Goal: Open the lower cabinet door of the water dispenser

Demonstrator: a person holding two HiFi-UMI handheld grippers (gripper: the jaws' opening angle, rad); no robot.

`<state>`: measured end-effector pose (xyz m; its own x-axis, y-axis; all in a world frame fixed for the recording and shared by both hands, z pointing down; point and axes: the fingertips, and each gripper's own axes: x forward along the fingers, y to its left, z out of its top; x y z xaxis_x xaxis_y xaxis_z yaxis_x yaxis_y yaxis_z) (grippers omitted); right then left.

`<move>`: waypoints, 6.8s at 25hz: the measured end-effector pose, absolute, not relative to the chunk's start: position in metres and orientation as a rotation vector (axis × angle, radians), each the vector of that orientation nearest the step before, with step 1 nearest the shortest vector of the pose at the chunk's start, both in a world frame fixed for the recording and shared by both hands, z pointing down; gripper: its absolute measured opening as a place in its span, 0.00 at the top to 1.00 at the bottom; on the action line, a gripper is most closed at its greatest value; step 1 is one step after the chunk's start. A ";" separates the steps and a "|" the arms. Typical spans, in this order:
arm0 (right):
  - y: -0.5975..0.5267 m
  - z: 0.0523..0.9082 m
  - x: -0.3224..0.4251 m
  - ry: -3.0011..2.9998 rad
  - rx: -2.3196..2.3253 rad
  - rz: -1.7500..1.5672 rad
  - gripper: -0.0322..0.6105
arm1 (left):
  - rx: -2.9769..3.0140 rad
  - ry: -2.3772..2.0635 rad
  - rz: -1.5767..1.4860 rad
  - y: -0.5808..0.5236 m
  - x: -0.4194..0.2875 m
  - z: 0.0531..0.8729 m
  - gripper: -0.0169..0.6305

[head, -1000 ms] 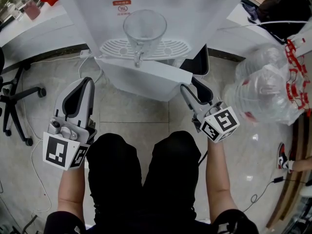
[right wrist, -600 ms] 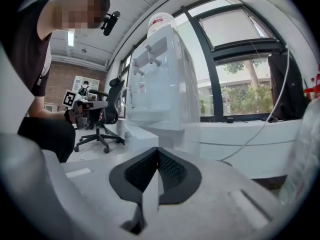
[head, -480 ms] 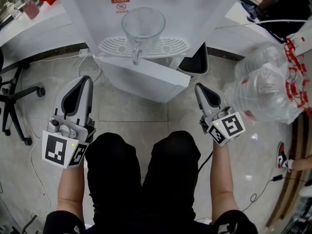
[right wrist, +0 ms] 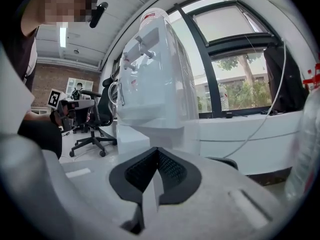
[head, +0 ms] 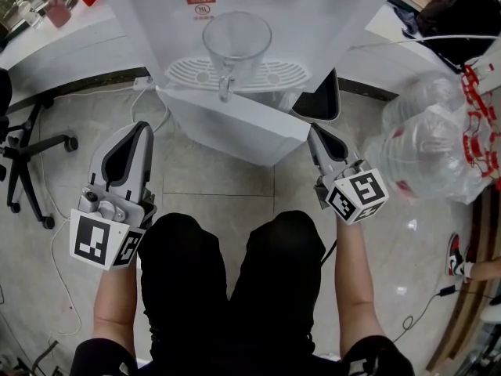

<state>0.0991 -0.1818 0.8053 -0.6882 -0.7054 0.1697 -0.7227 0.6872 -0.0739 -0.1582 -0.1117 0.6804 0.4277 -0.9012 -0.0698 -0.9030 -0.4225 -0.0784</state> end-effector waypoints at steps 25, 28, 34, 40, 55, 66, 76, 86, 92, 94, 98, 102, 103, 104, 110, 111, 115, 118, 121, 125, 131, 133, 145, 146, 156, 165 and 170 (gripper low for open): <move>-0.129 0.804 0.078 -2.822 0.642 0.198 0.94 | -2.529 1.685 0.007 -0.099 -0.173 0.682 0.96; -0.119 0.804 0.073 -2.838 0.572 0.186 0.94 | -2.523 1.694 0.002 -0.098 -0.174 0.684 0.96; -0.100 0.804 0.064 -2.827 0.441 0.129 0.94 | -2.505 1.706 0.003 -0.096 -0.175 0.682 0.96; -0.079 0.805 0.051 -2.823 0.284 0.101 0.94 | -2.507 1.731 -0.017 -0.093 -0.177 0.689 0.96; -0.049 0.787 -0.010 -2.806 -0.138 -0.155 0.94 | -2.448 1.783 -0.064 -0.085 -0.193 0.687 0.96; -0.024 0.797 -0.046 -2.702 -0.309 -0.127 0.94 | -2.421 1.817 -0.077 -0.081 -0.210 0.684 0.96; -0.009 0.794 -0.075 -2.695 -0.447 -0.120 0.94 | -2.417 1.829 -0.097 -0.082 -0.224 0.689 0.96; 0.000 0.794 -0.094 -2.684 -0.524 -0.125 0.94 | -2.445 1.812 -0.053 -0.085 -0.227 0.694 0.96; 0.002 0.793 -0.102 -2.678 -0.528 -0.133 0.94 | -2.466 1.787 -0.026 -0.086 -0.226 0.693 0.96; 0.003 0.792 -0.104 -2.685 -0.529 -0.140 0.94 | -2.470 1.784 -0.023 -0.086 -0.227 0.694 0.96; 0.002 0.789 -0.109 -2.711 -0.515 -0.158 0.94 | -2.480 1.779 -0.017 -0.086 -0.228 0.695 0.96; -0.006 0.796 -0.103 -2.682 -0.455 -0.146 0.94 | -2.491 1.770 -0.008 -0.086 -0.229 0.696 0.96; -0.009 0.798 -0.101 -2.674 -0.439 -0.142 0.94 | -2.494 1.769 -0.007 -0.087 -0.229 0.696 0.96; -0.012 0.799 -0.100 -2.671 -0.422 -0.142 0.94 | -2.497 1.768 -0.007 -0.087 -0.229 0.696 0.96; -0.037 0.803 -0.095 -2.676 -0.257 -0.193 0.94 | -2.513 1.753 -0.011 -0.087 -0.226 0.698 0.96; -0.040 0.804 -0.094 -2.675 -0.235 -0.201 0.94 | -2.518 1.752 -0.008 -0.087 -0.226 0.698 0.96; -0.053 0.807 -0.084 -2.655 -0.165 -0.211 0.94 | -2.522 1.733 0.003 -0.090 -0.224 0.698 0.96; -0.066 0.802 -0.074 -2.678 -0.080 -0.215 0.94 | -2.500 1.740 0.005 -0.095 -0.228 0.695 0.96; -0.084 0.769 -0.075 -2.925 0.098 -0.146 0.94 | -2.506 1.725 0.011 -0.101 -0.226 0.693 0.96; -0.104 0.760 -0.059 -2.926 0.220 -0.110 0.94 | -2.539 1.686 0.021 -0.108 -0.218 0.686 0.96; -0.138 0.740 -0.020 -2.840 0.608 0.001 0.94 | -2.569 1.569 0.018 -0.141 -0.209 0.673 0.96; -0.149 0.729 -0.001 -2.815 0.797 0.046 0.94 | -2.526 1.532 0.051 -0.149 -0.210 0.656 0.96; -0.157 0.607 0.044 -2.651 1.409 -0.001 0.94 | -2.619 1.514 0.054 -0.146 -0.172 0.567 0.96; -0.160 0.598 0.044 -2.650 1.423 0.004 0.94 | -2.625 1.508 0.051 -0.145 -0.170 0.558 0.96; -0.150 0.498 0.049 -2.613 1.402 0.025 0.94 | -2.707 1.517 0.042 -0.136 -0.138 0.472 0.96; -0.153 0.403 0.052 -2.583 1.406 0.046 0.94 | -2.764 1.538 0.036 -0.146 -0.122 0.392 0.96; -0.156 0.366 0.058 -2.575 1.394 0.085 0.94 | -2.780 1.557 0.002 -0.156 -0.114 0.357 0.96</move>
